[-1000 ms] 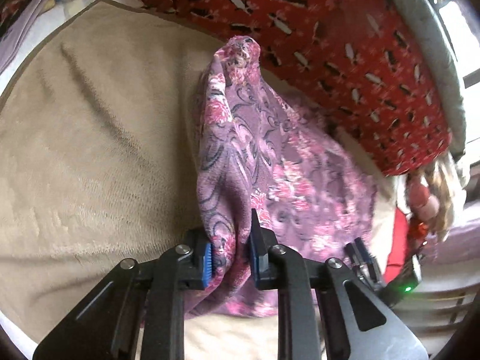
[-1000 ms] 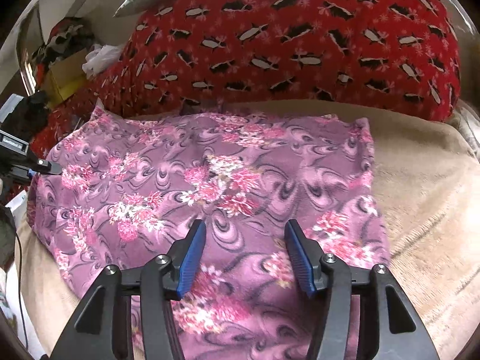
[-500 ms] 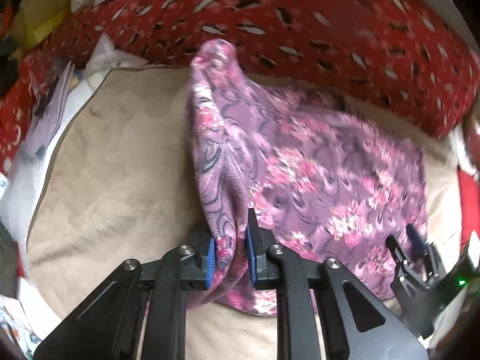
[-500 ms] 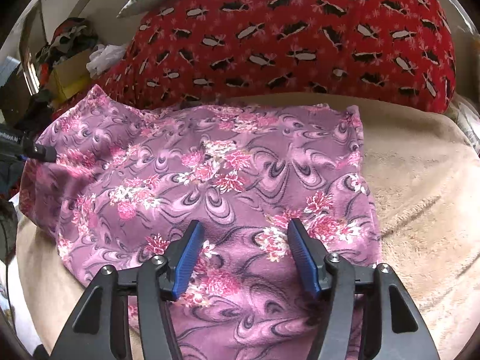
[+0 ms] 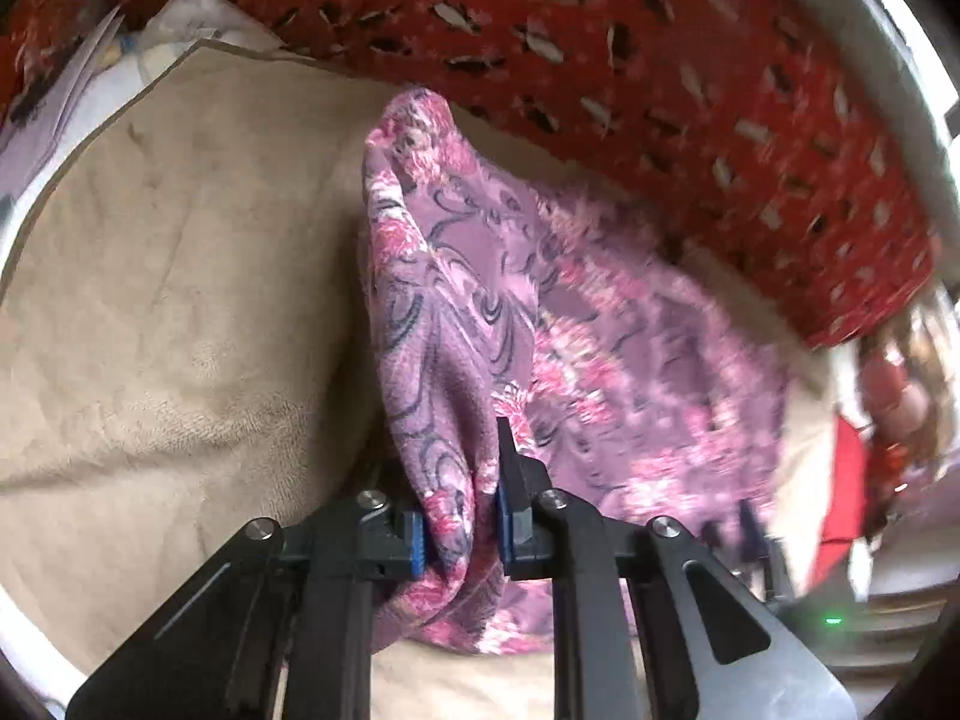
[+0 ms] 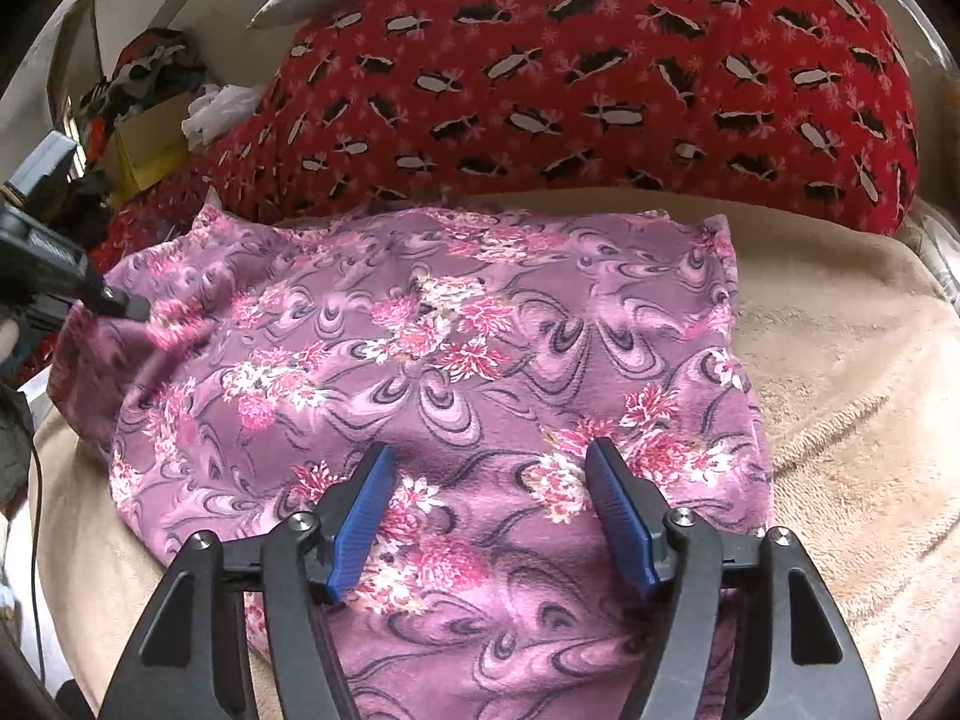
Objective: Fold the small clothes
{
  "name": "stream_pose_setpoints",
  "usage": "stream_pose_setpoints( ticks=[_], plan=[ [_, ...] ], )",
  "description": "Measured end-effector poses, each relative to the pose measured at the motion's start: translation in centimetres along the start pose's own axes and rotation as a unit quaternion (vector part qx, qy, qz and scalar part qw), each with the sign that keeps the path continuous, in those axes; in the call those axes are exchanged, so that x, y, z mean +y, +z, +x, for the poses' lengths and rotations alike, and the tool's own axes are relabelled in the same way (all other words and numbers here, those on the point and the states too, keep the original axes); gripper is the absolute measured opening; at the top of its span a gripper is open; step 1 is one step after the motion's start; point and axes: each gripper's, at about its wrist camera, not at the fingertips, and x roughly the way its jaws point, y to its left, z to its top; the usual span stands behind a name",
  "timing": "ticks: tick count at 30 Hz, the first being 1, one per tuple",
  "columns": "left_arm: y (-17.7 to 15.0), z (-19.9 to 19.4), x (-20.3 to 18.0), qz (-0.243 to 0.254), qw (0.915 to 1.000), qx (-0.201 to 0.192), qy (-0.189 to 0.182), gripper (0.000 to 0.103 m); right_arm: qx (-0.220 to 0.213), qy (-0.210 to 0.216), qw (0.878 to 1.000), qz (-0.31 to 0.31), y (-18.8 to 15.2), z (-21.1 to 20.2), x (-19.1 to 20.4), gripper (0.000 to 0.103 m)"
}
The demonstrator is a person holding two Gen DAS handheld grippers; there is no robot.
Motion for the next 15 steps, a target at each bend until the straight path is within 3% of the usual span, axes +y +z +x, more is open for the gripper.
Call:
stream_pose_setpoints(
  ticks=[9,12,15],
  plan=[
    [-0.6,-4.4,-3.1,-0.007,0.9949,0.0,-0.1,0.013,0.001,0.013,0.999,0.049,1.5,-1.2,-1.7,0.067],
    [-1.0,-4.6,-5.2,0.007,0.9937,0.006,-0.112,0.013,0.014,0.002,0.998,0.053,1.0,-0.6,-2.7,0.067],
    [-1.1,-3.6,-7.6,0.019,0.9931,0.017,-0.115,0.013,-0.007,0.007,0.999,0.046,0.0,-0.5,-2.9,0.068]
  ],
)
